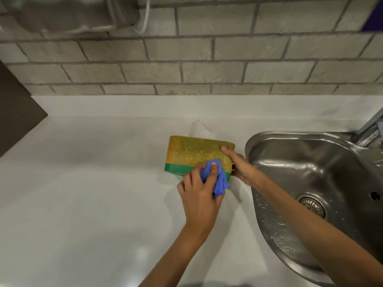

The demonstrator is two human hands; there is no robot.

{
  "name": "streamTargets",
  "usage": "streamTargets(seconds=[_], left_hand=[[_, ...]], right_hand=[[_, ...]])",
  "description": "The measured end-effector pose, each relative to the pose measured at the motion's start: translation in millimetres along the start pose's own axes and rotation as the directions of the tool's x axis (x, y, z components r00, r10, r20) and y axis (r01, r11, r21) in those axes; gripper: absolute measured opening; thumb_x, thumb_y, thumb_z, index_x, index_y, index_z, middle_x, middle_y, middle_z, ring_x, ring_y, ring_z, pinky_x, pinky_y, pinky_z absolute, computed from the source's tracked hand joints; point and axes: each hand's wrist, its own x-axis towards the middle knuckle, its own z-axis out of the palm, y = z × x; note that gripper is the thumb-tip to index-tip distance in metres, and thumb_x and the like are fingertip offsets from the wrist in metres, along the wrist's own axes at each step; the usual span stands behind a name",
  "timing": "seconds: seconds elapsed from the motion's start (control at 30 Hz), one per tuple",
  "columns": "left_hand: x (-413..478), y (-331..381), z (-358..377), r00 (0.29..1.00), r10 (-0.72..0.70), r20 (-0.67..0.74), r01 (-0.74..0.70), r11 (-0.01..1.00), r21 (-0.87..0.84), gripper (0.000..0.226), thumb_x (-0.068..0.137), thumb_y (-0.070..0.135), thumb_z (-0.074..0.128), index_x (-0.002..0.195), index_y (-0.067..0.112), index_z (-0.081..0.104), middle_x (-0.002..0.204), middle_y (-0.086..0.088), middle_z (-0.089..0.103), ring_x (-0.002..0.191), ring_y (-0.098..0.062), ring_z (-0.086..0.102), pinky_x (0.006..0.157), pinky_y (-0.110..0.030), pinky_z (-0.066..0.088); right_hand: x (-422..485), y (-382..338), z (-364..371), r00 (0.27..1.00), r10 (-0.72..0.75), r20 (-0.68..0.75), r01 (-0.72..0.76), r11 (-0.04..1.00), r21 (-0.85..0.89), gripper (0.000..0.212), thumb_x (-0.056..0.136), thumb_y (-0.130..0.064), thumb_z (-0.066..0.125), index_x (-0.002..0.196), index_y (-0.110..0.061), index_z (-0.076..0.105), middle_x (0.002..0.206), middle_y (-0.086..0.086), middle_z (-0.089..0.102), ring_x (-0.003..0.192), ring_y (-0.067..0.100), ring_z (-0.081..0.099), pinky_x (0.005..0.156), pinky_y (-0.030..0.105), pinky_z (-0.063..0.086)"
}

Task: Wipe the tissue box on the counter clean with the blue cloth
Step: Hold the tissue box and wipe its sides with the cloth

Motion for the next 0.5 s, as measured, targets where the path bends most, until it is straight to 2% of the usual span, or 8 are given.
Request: streamTargets(seconds=[0.1, 0.13, 0.2, 0.27, 0.3, 0.4, 0.43, 0.5], left_hand=[[-8, -15, -1, 0.993, 0.115, -0.015, -0.114, 0.992, 0.057, 0.065, 0.061, 0.033, 0.072, 0.122, 0.026, 0.049, 0.118, -0.002, 0.043, 0.096, -0.020, 0.042, 0.067, -0.033, 0.044], [-9, -25, -3, 0.994, 0.100, -0.034, -0.097, 0.993, 0.065, 0.064, 0.062, 0.032, 0.070, 0.122, 0.027, 0.049, 0.118, -0.003, 0.046, 0.095, -0.020, 0.042, 0.069, -0.032, 0.041], [-6, -40, -6, 0.996, -0.019, -0.089, 0.023, 0.999, 0.047, 0.061, 0.062, 0.028, 0.070, 0.120, 0.028, 0.050, 0.115, -0.009, 0.057, 0.095, -0.020, 0.041, 0.072, -0.033, 0.037], [-1, -39, -5, 0.988, -0.106, -0.114, 0.107, 0.994, 0.011, 0.058, 0.062, 0.025, 0.070, 0.118, 0.027, 0.053, 0.111, -0.013, 0.063, 0.096, -0.021, 0.040, 0.074, -0.038, 0.041], [0, -34, -3, 0.990, -0.093, -0.110, 0.095, 0.995, 0.007, 0.057, 0.063, 0.026, 0.069, 0.119, 0.027, 0.053, 0.113, -0.012, 0.062, 0.098, -0.021, 0.041, 0.076, -0.040, 0.043], [-6, -15, 4, 0.996, 0.063, -0.069, -0.062, 0.998, 0.021, 0.054, 0.069, 0.032, 0.064, 0.122, 0.027, 0.051, 0.119, -0.005, 0.049, 0.102, -0.023, 0.043, 0.078, -0.043, 0.047], [-9, -12, 6, 0.992, 0.108, -0.062, -0.107, 0.994, 0.025, 0.057, 0.068, 0.032, 0.069, 0.121, 0.027, 0.051, 0.119, -0.004, 0.046, 0.102, -0.023, 0.043, 0.078, -0.043, 0.049], [-13, -12, 8, 0.987, 0.150, -0.065, -0.148, 0.989, 0.032, 0.064, 0.062, 0.030, 0.078, 0.120, 0.026, 0.051, 0.119, -0.004, 0.044, 0.104, -0.024, 0.043, 0.077, -0.044, 0.050]], right_hand=[[0, 1, -2, 0.999, -0.041, 0.015, 0.041, 0.999, -0.001, 0.027, 0.089, -0.040, 0.048, 0.100, -0.019, 0.060, 0.094, -0.001, 0.066, 0.086, 0.012, 0.062, 0.077, 0.024, 0.050], [0, 2, -2, 0.998, -0.054, 0.020, 0.054, 0.999, -0.003, 0.025, 0.088, -0.039, 0.051, 0.102, -0.020, 0.059, 0.096, 0.000, 0.065, 0.087, 0.011, 0.062, 0.078, 0.023, 0.051], [-2, 1, 0, 0.995, -0.089, 0.037, 0.090, 0.996, -0.020, 0.013, 0.087, -0.035, 0.055, 0.095, -0.025, 0.056, 0.094, -0.003, 0.064, 0.085, 0.008, 0.061, 0.072, 0.019, 0.051], [-3, 1, 2, 0.993, -0.107, 0.056, 0.108, 0.994, -0.028, 0.004, 0.090, -0.029, 0.051, 0.091, -0.027, 0.054, 0.093, -0.004, 0.063, 0.084, 0.008, 0.061, 0.072, 0.019, 0.050], [-3, 1, 3, 0.992, -0.113, 0.059, 0.115, 0.993, -0.031, 0.005, 0.090, -0.027, 0.050, 0.091, -0.026, 0.054, 0.094, -0.003, 0.063, 0.085, 0.009, 0.061, 0.075, 0.021, 0.050], [-5, 3, 1, 0.989, -0.133, 0.064, 0.135, 0.991, -0.024, 0.007, 0.088, -0.029, 0.052, 0.092, -0.026, 0.057, 0.093, -0.003, 0.065, 0.085, 0.010, 0.062, 0.081, 0.026, 0.050], [-5, 4, -1, 0.989, -0.127, 0.077, 0.130, 0.991, -0.033, 0.012, 0.086, -0.034, 0.055, 0.095, -0.026, 0.057, 0.094, -0.003, 0.066, 0.086, 0.011, 0.063, 0.083, 0.027, 0.050], [-4, 5, -4, 0.989, -0.108, 0.100, 0.116, 0.991, -0.071, 0.043, 0.076, -0.048, 0.062, 0.109, -0.021, 0.055, 0.098, -0.002, 0.066, 0.091, 0.012, 0.063, 0.085, 0.028, 0.051]])
